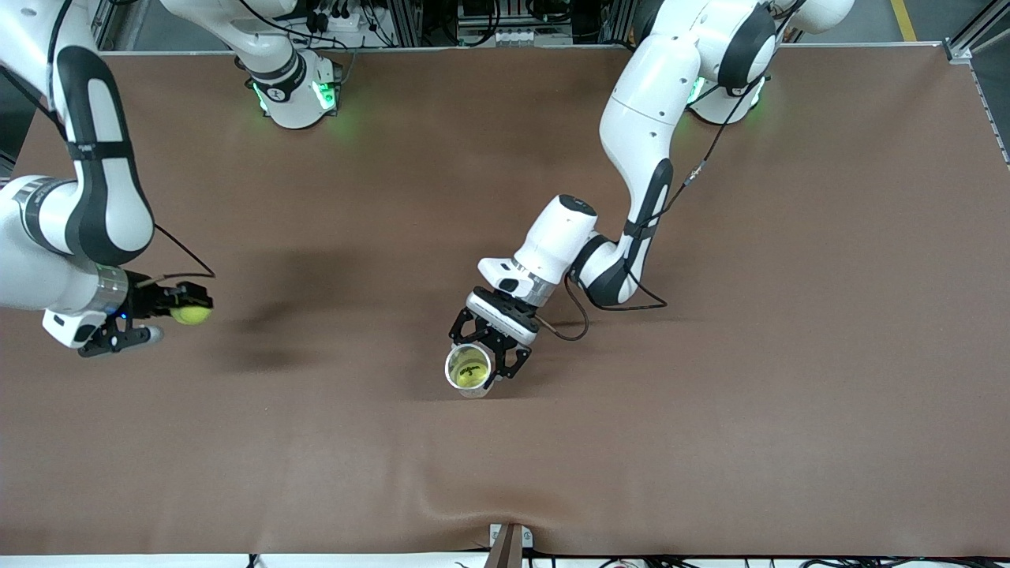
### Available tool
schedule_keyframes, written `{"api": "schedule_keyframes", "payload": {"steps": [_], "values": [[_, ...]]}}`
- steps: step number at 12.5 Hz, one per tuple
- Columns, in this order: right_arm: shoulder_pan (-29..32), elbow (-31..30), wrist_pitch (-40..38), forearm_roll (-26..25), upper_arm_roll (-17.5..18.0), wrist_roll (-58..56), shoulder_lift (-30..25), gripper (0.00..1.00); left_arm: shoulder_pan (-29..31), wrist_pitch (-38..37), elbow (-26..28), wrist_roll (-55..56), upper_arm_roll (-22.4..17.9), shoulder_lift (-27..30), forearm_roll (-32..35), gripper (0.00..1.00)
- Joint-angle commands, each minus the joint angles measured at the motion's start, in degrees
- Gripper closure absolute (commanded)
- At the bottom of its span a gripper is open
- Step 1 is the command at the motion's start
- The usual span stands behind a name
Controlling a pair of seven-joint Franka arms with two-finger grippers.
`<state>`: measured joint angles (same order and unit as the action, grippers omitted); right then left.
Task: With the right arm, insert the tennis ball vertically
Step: 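Carry the second ball with the right gripper over the can opening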
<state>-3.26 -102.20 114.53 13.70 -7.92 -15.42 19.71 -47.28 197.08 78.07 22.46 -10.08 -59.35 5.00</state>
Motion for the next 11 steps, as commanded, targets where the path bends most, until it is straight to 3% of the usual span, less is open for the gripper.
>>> {"api": "schedule_keyframes", "payload": {"steps": [1, 3, 6, 11], "values": [[-2.97, 6.29, -1.24, 1.94, 6.92, 24.37, 0.5, 0.99, -0.53, 0.85, -2.14, -0.05, -0.9, -1.65, -1.04, 0.23], [-4.99, 10.94, 0.33, 2.12, 12.29, 43.02, 1.9, 0.99, -0.53, 0.85, -2.14, -0.05, -0.9, -1.65, -1.04, 0.23], [-7.98, 17.98, 3.76, 2.03, 16.09, 57.48, 4.98, 0.99, -0.53, 0.85, -2.14, -0.05, -0.9, -1.65, -1.04, 0.23], [-14.4, 27.48, 17.11, 1.85, 16.62, 71.31, 12.71, 0.98, -0.53, 0.85, -2.14, -0.05, -0.9, -1.56, -1.13, 0.23]]}}
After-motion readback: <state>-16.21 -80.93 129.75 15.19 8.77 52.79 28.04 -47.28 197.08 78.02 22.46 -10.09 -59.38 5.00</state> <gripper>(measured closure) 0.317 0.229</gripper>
